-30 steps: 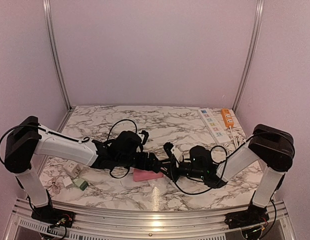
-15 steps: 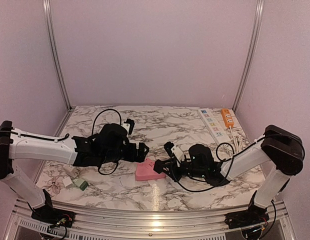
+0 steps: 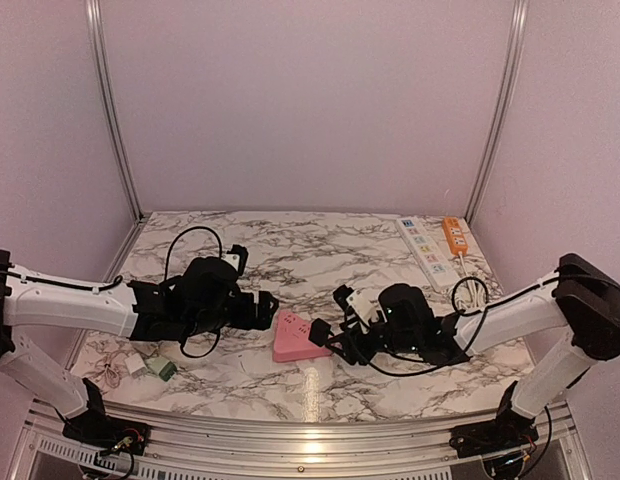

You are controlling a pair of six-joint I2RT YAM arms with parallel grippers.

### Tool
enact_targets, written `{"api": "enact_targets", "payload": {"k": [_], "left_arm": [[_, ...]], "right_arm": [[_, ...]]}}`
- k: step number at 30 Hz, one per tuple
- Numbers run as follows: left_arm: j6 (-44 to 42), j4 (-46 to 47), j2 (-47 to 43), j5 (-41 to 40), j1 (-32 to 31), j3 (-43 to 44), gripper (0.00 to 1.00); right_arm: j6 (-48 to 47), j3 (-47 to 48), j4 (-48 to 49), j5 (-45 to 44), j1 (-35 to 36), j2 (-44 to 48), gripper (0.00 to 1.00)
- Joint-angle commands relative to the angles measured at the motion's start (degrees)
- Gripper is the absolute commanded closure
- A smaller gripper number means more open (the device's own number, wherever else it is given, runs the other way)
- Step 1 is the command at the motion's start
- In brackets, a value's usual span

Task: Insert the plug
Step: Pick up the plug at the corner of the board.

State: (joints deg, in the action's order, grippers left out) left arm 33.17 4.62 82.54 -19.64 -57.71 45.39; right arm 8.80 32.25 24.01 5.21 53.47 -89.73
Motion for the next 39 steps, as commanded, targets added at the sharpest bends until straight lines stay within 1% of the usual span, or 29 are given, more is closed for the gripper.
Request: {"api": "enact_targets", "payload": {"k": [1, 6, 10, 11, 13, 18, 24, 32, 39], "left_arm": [[0.88, -3.01, -3.11, -4.6, 2.12, -0.42, 0.01], [2.12, -4.53, -4.76, -2.81, 8.56, -1.33, 0.01], [1.89, -4.52, -5.49, 0.14, 14.82, -1.87, 0.01], [1.71, -6.36, -5.22, 0.63, 16.36, -1.49, 0.01], [1.24, -8.34, -3.87, 1.26, 19.08, -0.19, 0.01], [-0.04, -10.65, -0.56, 1.28, 24.06, 1.44, 0.01], [-1.96, -13.9, 4.27, -1.24, 26.66, 4.35, 0.01], [-3.0, -11.92, 8.85, 1.0, 30.61, 5.8, 0.01], [-3.89, -9.79, 12.51, 2.84, 31.49, 6.05, 0.02]], "right_arm": [[-1.55, 3.25, -5.86, -1.47, 0.25, 5.02, 0.39], [-2.29, 3.81, -10.92, -3.75, 0.29, 11.09, 0.32], [-2.36, 3.46, -13.99, -7.29, 0.22, 15.76, 0.23], [-2.34, 3.39, -14.53, -7.9, 0.16, 16.54, 0.2], [-2.29, 3.3, -15.55, -8.57, 0.19, 17.97, 0.18], [-1.41, 2.72, -16.23, -9.34, 0.19, 19.05, 0.17], [-1.04, 2.2, -16.36, -9.16, 0.18, 18.81, 0.17], [-1.3, 2.29, -16.79, -9.41, 0.16, 18.82, 0.17], [-1.0, 1.22, -16.07, -9.86, 0.18, 18.65, 0.17]]}}
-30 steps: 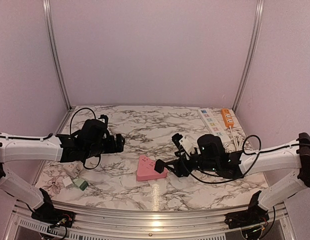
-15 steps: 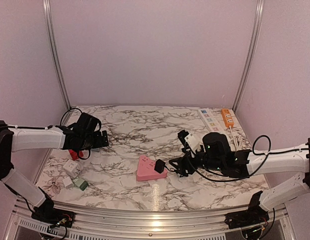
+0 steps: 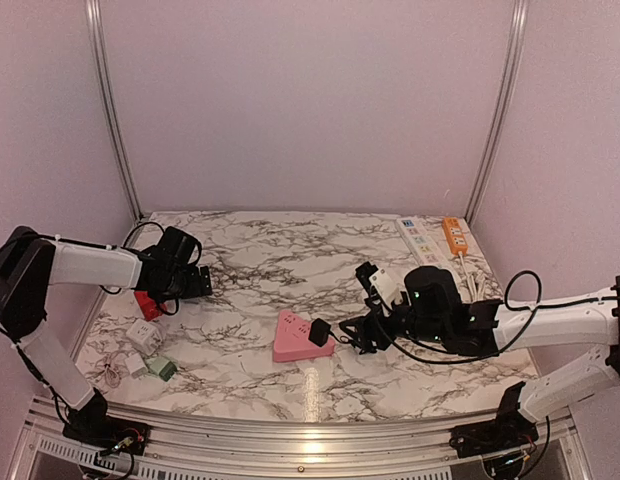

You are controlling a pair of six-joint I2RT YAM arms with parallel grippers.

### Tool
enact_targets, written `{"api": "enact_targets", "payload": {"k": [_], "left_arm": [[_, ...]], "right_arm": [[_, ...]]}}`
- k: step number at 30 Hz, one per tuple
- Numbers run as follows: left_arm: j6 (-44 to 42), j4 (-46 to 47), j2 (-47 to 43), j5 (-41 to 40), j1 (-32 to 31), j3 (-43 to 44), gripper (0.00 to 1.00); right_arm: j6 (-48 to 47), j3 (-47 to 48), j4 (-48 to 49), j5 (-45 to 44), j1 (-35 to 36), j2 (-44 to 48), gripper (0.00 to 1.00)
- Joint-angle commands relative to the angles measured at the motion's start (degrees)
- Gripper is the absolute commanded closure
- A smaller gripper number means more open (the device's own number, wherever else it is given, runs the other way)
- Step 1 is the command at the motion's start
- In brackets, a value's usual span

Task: Insert the plug
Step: Pick up the plug at the corner of the board.

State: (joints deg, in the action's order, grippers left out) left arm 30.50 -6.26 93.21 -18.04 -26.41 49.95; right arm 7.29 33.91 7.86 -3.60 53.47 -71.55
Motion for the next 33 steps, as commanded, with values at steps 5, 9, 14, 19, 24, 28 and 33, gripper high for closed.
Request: {"api": "enact_targets", "payload": {"k": [5, 9, 14, 19, 24, 28, 33], "left_arm": [[-1.28, 2.09, 3.49, 1.89, 0.66, 1.62, 0.06], [-1.45, 2.55, 4.21, 2.7, 0.81, 1.73, 0.13], [-1.59, 3.1, 4.77, 3.14, 1.09, 1.31, 0.19], [-1.49, 4.05, 5.03, 3.32, 1.23, 0.28, 0.21], [-1.58, 4.93, 5.43, 3.88, 1.68, 0.01, 0.26], [-1.67, 5.03, 5.29, 4.37, 1.82, 0.14, 0.27], [-1.67, 5.02, 4.86, 4.53, 1.94, 0.06, 0.28]], "right_arm": [[0.77, -1.03, 0.72, -0.97, 0.15, 0.29, 0.17], [0.97, -1.3, 1.11, -1.01, 0.18, -0.26, 0.17], [1.31, -1.39, 1.75, -0.88, 0.23, -1.11, 0.17], [1.41, -1.57, 2.2, -0.79, 0.15, -1.4, 0.17], [1.75, -1.74, 2.58, -0.55, 0.14, -1.96, 0.18], [1.82, -1.83, 2.82, -0.42, 0.19, -2.27, 0.17], [1.82, -1.92, 3.07, -0.41, 0.18, -2.43, 0.18]]}}
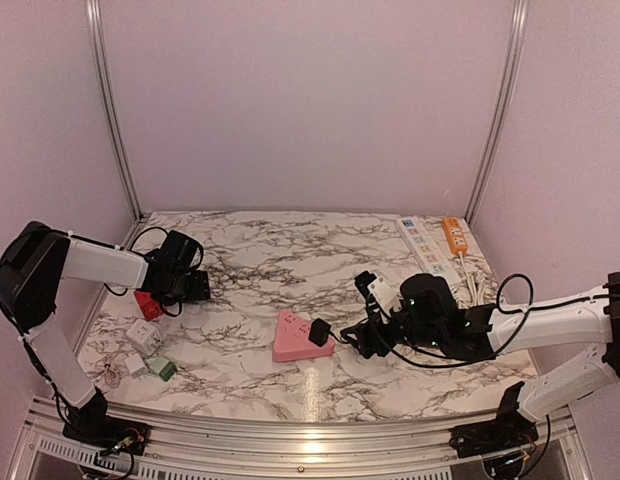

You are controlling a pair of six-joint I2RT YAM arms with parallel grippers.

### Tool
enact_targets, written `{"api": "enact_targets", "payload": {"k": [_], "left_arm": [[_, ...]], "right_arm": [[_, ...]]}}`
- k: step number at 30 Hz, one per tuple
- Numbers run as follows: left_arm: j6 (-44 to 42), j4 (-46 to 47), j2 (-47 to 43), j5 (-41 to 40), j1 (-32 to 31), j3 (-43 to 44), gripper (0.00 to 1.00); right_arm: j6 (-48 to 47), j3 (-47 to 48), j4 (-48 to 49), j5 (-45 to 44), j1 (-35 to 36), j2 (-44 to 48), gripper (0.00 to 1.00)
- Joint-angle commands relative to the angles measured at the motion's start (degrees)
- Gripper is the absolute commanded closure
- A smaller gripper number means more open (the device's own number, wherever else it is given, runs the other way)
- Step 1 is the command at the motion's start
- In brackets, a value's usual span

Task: Insert the plug
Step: Pick up the plug at the corner of the board.

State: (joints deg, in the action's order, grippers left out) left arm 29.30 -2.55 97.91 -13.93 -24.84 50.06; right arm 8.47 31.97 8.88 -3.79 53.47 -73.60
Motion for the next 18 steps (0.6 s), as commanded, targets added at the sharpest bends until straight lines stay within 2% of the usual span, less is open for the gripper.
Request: {"api": "enact_targets", "payload": {"k": [1, 5, 8, 11, 14, 18], "left_arm": [[-0.47, 1.38, 0.22, 0.45, 0.32, -0.05, 0.29], [-0.1, 1.49, -0.39, 1.66, 0.39, -0.48, 0.27], [1.18, 1.38, -4.9, 2.73, 0.26, -2.4, 0.14], [3.88, 0.81, -14.3, 1.68, -0.11, -6.85, 0.01], [6.53, -0.18, -24.82, 0.31, -1.52, -11.9, 0.01], [10.58, -7.46, -34.57, -6.18, -5.98, -13.22, 0.01]], "right_arm": [[0.72, 0.03, 2.15, -0.27, 0.21, -0.44, 0.17], [0.84, -0.02, 2.48, 0.21, 0.19, -0.89, 0.17], [0.93, -0.06, 2.63, 0.4, 0.16, -1.08, 0.18], [0.77, -0.06, 2.74, 0.41, 0.21, -1.02, 0.17], [0.5, -0.19, 3.88, 0.59, 0.19, -1.37, 0.17], [0.32, 1.01, 4.88, 1.51, 0.22, -3.8, 0.18]]}}
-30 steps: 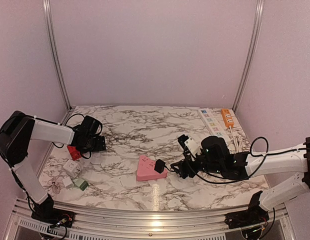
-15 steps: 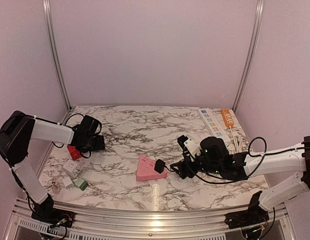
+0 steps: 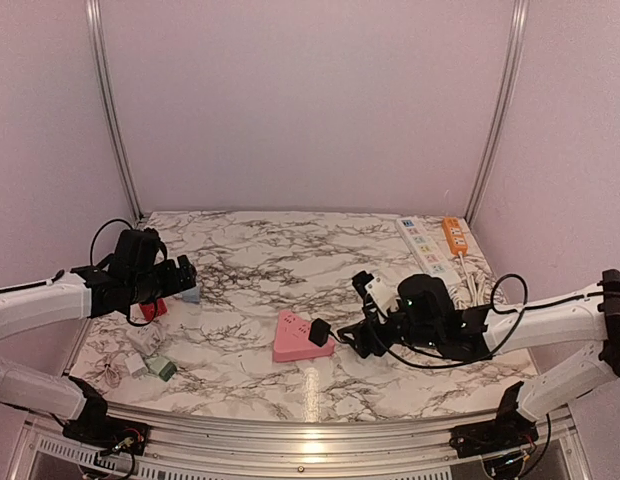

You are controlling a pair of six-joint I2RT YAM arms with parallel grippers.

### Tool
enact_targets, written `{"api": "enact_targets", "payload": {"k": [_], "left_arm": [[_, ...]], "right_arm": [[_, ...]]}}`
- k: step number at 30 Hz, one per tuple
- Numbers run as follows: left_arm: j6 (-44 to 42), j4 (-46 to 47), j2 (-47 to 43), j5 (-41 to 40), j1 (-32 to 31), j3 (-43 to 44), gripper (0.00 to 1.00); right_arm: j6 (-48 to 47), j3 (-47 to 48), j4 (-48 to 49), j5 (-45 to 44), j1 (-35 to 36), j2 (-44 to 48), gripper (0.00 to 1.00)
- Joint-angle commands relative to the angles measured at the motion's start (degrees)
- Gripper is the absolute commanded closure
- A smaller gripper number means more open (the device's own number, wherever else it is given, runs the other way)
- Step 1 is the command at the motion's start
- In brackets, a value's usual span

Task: Insert the plug
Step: Pick up the plug at the corner of the board.

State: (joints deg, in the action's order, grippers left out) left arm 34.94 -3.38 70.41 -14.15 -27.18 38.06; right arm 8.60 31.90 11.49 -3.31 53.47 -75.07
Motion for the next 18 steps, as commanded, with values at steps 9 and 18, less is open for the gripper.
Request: {"api": "enact_targets", "payload": {"k": [9, 18], "left_arm": [[27.95, -33.17, -13.28, -16.06, -8.48, -0.3, 0.01], [47.09, -56.54, -4.95, -19.2, -14.12, 8.2, 0.01]], "right_arm": [[0.11, 2.11, 3.96, 2.7, 0.18, -5.07, 0.18], [-0.56, 2.2, 2.61, 2.7, 0.2, -4.37, 0.18]]}}
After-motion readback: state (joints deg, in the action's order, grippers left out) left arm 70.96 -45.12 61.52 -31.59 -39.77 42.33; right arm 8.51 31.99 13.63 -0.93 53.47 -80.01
